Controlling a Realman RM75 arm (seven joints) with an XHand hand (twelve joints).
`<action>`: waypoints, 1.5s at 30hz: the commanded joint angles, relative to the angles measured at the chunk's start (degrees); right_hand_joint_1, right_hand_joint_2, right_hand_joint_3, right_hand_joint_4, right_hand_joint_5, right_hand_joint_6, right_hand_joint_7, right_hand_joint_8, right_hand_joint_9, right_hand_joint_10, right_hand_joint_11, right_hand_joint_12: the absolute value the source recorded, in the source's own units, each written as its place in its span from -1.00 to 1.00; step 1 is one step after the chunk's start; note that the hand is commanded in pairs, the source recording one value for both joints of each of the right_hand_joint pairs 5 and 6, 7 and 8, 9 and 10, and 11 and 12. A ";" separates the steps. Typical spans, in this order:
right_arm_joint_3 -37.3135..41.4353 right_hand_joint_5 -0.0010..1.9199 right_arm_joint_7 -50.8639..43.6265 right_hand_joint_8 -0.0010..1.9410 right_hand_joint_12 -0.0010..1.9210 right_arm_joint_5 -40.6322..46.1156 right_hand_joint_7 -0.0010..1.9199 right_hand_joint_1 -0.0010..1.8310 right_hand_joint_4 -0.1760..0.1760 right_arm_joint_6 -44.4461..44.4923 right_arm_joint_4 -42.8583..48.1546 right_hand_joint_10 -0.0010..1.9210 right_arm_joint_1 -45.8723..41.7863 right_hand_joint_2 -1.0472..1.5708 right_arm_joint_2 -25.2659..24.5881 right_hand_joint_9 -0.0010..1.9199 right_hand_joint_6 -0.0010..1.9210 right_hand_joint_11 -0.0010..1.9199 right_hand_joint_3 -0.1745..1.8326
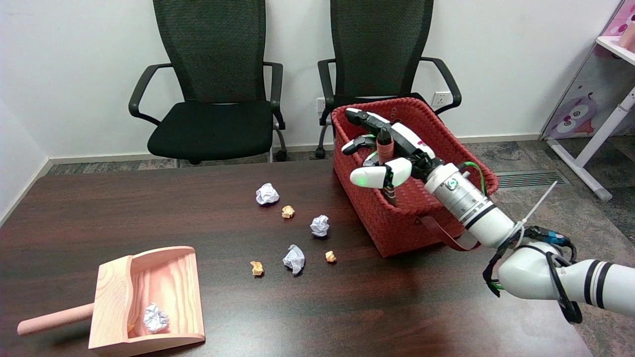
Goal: Pick up the broom by its handle.
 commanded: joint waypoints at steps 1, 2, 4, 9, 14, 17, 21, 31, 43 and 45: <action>-0.12 -0.80 -0.56 -0.81 0.67 0.12 -0.80 -0.06 -1.00 -0.64 0.06 -0.21 -0.12 -0.11 -0.78 -0.21 -0.80 0.67 -0.18; -0.12 -0.79 -0.56 -0.80 0.70 0.18 -0.79 -0.06 -1.00 -0.64 0.09 -0.18 -0.17 -0.10 -0.79 -0.18 -0.79 0.71 -0.17; -0.12 -0.78 -0.56 -0.78 0.72 0.32 -0.78 -0.06 -1.00 -0.60 0.15 -0.16 -0.17 -0.10 -0.79 -0.16 -0.78 0.72 -0.16; -0.12 -0.51 -0.56 -0.52 0.79 0.76 -0.51 -0.07 -1.00 -0.40 0.30 -0.03 -0.17 -0.07 -1.03 -0.03 -0.51 0.79 -0.10; -0.04 -0.38 -0.56 -0.38 0.83 0.90 -0.38 -0.09 -1.00 0.15 1.37 0.04 -0.17 -0.04 -2.25 0.05 -0.38 0.83 -0.09; 0.14 -0.32 -0.56 -0.32 0.84 0.91 -0.32 -0.08 -1.00 0.24 1.55 0.08 -0.17 -0.03 -2.72 0.08 -0.32 0.85 -0.08; 0.23 -0.10 -0.56 -0.11 0.87 0.91 -0.10 -0.14 -1.00 0.24 1.55 0.18 -0.06 0.00 -2.90 0.18 -0.10 0.87 -0.07; 0.26 0.36 -0.56 0.34 0.92 2.40 0.36 -0.15 1.00 0.24 1.55 0.54 0.35 0.05 -3.24 0.54 0.36 0.92 -0.02; 0.49 0.84 -0.65 0.82 1.00 3.92 0.84 -0.21 0.11 0.24 1.65 1.00 1.68 0.13 -3.95 1.00 0.84 1.00 -0.03; 0.49 0.91 -1.15 0.89 1.00 4.07 0.91 -0.22 0.11 0.24 1.43 1.00 2.10 0.14 -3.95 1.00 0.91 1.00 -0.04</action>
